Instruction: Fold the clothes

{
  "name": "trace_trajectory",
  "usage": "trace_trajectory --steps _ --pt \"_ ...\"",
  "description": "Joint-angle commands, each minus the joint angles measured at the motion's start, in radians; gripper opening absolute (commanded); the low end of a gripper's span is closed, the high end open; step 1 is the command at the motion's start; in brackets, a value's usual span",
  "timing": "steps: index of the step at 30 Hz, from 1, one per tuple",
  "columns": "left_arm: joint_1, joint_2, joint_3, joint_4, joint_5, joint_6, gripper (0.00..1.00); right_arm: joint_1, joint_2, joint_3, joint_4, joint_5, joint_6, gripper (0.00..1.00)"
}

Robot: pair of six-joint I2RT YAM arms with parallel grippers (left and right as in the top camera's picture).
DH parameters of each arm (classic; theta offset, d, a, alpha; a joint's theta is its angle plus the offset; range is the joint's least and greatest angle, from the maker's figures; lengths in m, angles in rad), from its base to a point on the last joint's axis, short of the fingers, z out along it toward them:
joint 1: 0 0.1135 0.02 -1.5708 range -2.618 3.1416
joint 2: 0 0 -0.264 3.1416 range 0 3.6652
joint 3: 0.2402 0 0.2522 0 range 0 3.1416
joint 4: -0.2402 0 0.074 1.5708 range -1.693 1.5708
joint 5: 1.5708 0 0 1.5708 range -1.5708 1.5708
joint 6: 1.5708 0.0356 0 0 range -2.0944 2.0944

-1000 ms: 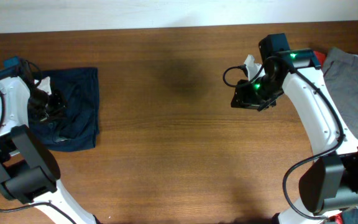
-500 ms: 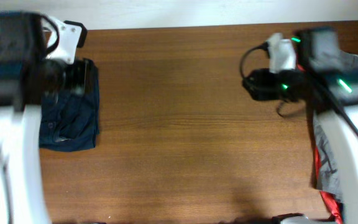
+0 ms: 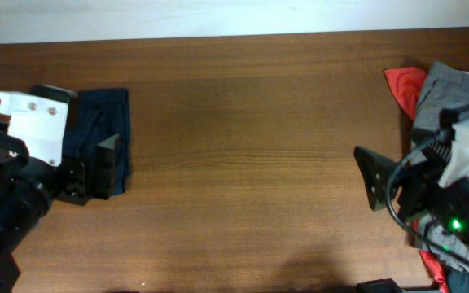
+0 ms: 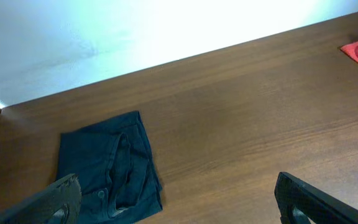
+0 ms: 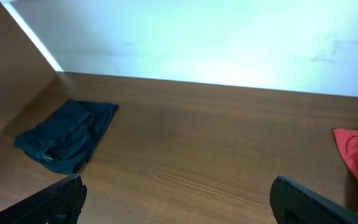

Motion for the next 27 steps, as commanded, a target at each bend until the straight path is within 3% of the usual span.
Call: trace_trajectory --steps 1,16,19,25,27 --pt "-0.005 -0.026 -0.007 -0.024 -0.012 -0.017 0.99 0.003 -0.026 -0.003 0.000 0.018 0.000 0.99" --pt "-0.005 -0.029 -0.008 -0.230 -0.012 -0.017 0.99 0.003 -0.021 -0.006 -0.005 0.018 0.000 0.99" --pt "-0.005 -0.029 -0.008 -0.230 -0.012 -0.017 0.99 0.002 -0.043 -0.034 0.007 0.135 -0.065 0.99" --pt "-0.005 -0.029 -0.008 -0.230 -0.012 -0.017 0.99 0.002 -0.216 -0.334 0.214 0.281 -0.071 0.99" --pt "-0.005 -0.029 -0.008 -0.230 -0.012 -0.017 0.99 0.002 -0.349 -0.567 0.346 0.285 -0.071 0.98"
